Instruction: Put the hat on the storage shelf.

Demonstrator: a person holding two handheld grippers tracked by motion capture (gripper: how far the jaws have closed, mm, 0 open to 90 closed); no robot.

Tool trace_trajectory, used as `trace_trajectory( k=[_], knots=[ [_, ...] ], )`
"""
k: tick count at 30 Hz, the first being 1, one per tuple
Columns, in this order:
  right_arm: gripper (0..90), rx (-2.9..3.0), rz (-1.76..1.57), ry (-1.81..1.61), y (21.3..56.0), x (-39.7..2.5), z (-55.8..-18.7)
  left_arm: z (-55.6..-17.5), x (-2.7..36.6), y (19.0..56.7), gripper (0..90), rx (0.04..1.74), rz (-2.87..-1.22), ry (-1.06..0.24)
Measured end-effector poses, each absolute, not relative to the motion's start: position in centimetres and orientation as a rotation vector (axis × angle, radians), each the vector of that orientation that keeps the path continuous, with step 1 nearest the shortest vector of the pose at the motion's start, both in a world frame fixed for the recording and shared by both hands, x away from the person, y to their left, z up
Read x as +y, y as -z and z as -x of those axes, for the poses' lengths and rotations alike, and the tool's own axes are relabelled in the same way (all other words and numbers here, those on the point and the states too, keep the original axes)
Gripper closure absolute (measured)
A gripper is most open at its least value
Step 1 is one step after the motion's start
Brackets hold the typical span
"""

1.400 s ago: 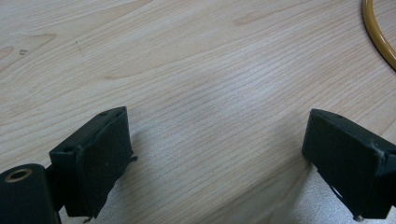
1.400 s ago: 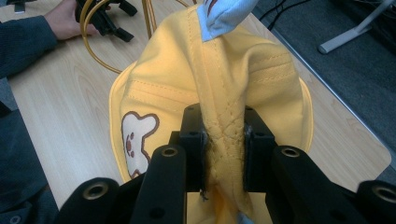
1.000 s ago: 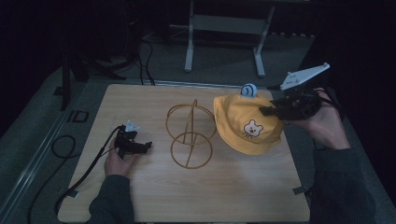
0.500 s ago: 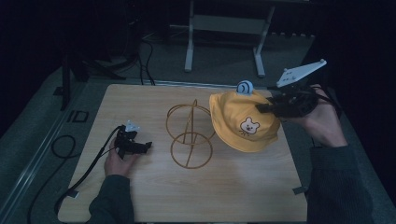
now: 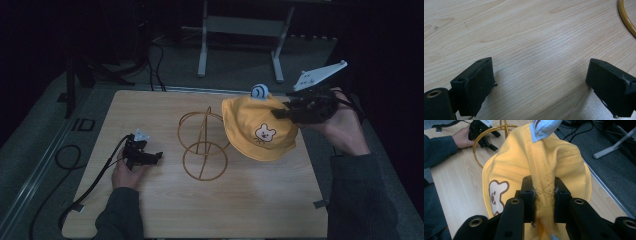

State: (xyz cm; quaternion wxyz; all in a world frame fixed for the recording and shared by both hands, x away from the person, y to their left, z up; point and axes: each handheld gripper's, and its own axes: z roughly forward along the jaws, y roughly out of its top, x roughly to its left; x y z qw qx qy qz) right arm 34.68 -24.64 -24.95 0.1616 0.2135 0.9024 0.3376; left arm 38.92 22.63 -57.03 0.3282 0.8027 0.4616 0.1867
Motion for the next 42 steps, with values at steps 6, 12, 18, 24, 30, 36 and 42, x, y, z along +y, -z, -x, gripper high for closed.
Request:
trace_trajectory(
  k=[6, 12, 18, 24, 30, 36, 42],
  knots=[
    [75.1, 2.585, -0.587, -0.948, 24.7, -24.2, -34.8, -38.9, 22.6, 57.0, 8.0, 1.208, -2.102, -0.489],
    [75.2, 2.584, -0.569, -0.950, 24.4, -23.8, -34.9, -38.9, 22.6, 57.0, 8.0, 1.208, -2.101, -0.489],
    [75.2, 2.594, -0.554, -0.914, 24.3, -23.4, -34.9, -38.9, 22.6, 57.0, 8.0, 1.208, -2.102, -0.489],
    [75.2, 2.593, -0.544, -0.908, 24.0, -23.1, -35.0, -38.9, 22.6, 57.0, 8.0, 1.208, -2.101, -0.489],
    [75.3, 2.590, -0.530, -0.924, 23.9, -22.6, -35.3, -38.9, 22.6, 57.0, 8.0, 1.208, -2.102, -0.489],
    [75.3, 2.589, -0.507, -0.933, 23.5, -21.8, -35.3, -38.9, 22.6, 57.0, 8.0, 1.208, -2.101, -0.490],
    [75.3, 2.588, -0.472, -0.943, 22.9, -20.5, -35.1, -38.9, 22.6, 57.0, 8.0, 1.208, -2.101, -0.489]
  ],
)
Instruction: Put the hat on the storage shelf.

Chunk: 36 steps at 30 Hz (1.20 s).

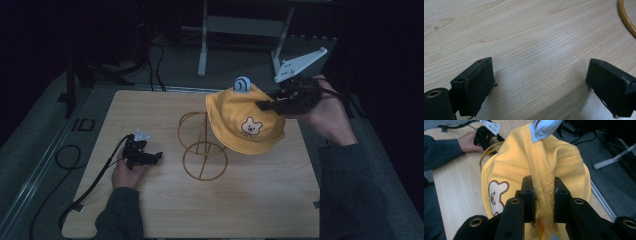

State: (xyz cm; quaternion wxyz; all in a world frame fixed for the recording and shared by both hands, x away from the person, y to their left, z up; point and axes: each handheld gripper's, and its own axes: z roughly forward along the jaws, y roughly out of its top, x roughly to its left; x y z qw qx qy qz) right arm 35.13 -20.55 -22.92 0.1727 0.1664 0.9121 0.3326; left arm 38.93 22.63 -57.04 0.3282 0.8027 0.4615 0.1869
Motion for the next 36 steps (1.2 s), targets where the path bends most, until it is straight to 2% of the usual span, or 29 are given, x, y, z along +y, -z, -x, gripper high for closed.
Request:
trace_trajectory(
  k=[36],
  knots=[
    [75.4, 2.623, -0.360, -0.891, 22.3, -15.6, -35.8, -38.9, 22.6, 57.1, 8.0, 1.208, -2.099, -0.491]
  ],
)
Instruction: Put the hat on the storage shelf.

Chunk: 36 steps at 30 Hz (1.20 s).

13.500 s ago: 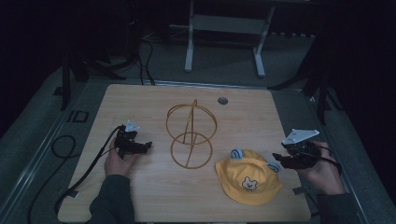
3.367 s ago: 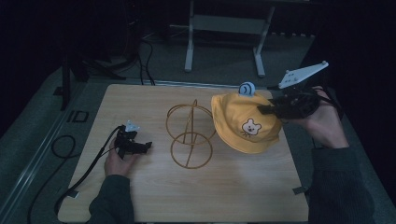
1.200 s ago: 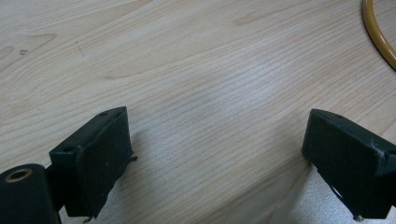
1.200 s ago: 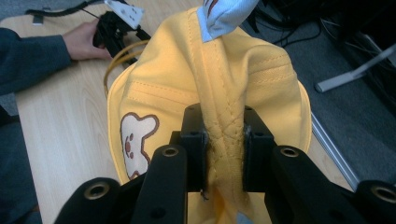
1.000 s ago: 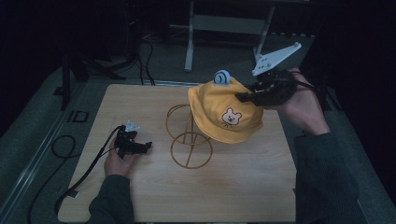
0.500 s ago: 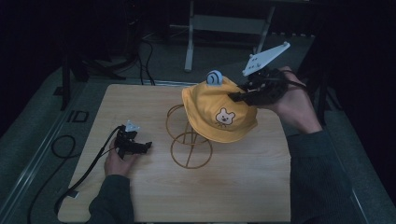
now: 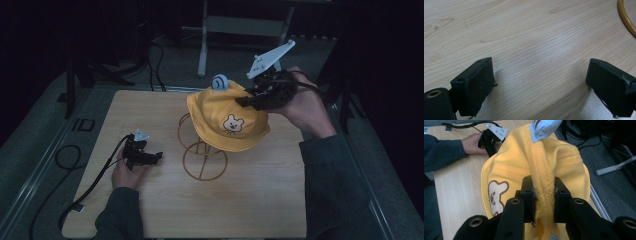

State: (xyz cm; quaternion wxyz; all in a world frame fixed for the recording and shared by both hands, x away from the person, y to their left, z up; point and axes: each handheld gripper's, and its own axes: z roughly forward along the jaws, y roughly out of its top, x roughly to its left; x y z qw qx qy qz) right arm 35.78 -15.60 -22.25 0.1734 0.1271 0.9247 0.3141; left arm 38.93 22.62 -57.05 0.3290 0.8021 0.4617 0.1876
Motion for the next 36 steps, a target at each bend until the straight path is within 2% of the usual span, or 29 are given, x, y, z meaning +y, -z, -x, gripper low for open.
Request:
trace_trajectory(
  k=[36],
  knots=[
    [75.3, 2.743, -0.270, -0.746, 23.0, -10.7, -37.8, -38.9, 22.6, 57.1, 8.0, 1.208, -2.098, -0.492]
  ],
)
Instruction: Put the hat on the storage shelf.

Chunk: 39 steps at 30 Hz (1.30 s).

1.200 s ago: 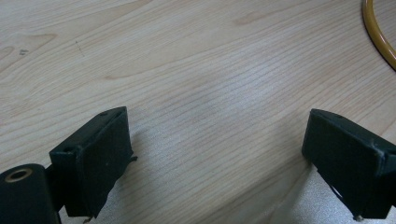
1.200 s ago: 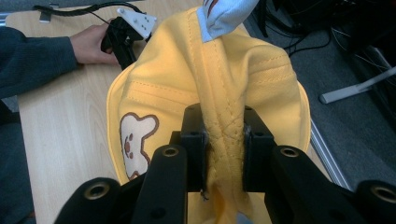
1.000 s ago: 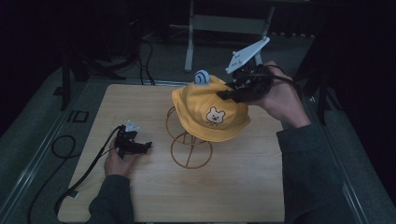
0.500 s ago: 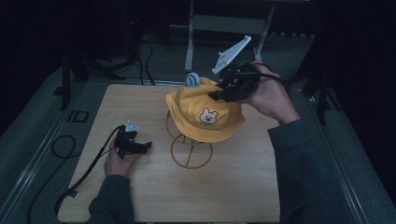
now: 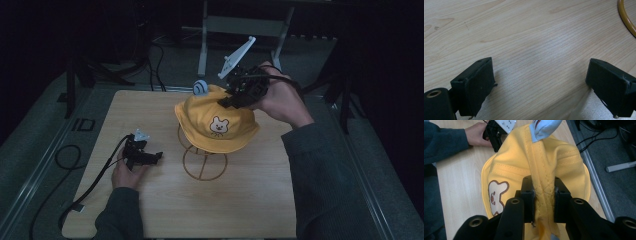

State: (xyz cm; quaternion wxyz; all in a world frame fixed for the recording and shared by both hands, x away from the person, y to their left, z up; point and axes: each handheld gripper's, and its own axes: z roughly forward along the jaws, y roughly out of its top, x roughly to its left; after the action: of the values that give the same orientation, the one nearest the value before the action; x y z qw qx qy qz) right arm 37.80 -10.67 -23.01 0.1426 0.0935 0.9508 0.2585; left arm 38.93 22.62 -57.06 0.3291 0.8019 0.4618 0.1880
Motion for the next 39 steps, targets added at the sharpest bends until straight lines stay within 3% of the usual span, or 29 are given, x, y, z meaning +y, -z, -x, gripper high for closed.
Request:
trace_trajectory(
  k=[26, 34, 39],
  knots=[
    [74.2, 2.850, -0.264, -0.653, 25.5, -6.3, -40.1, -38.9, 22.6, 57.0, 8.0, 1.208, -2.100, -0.491],
    [61.5, 2.848, -0.255, -0.624, 26.9, -4.9, -40.2, -38.9, 22.6, 57.1, 8.0, 1.208, -2.099, -0.493],
    [59.6, 2.855, -0.255, -0.620, 27.0, -4.9, -40.1, -38.9, 22.6, 57.1, 8.0, 1.208, -2.099, -0.493]
  ],
)
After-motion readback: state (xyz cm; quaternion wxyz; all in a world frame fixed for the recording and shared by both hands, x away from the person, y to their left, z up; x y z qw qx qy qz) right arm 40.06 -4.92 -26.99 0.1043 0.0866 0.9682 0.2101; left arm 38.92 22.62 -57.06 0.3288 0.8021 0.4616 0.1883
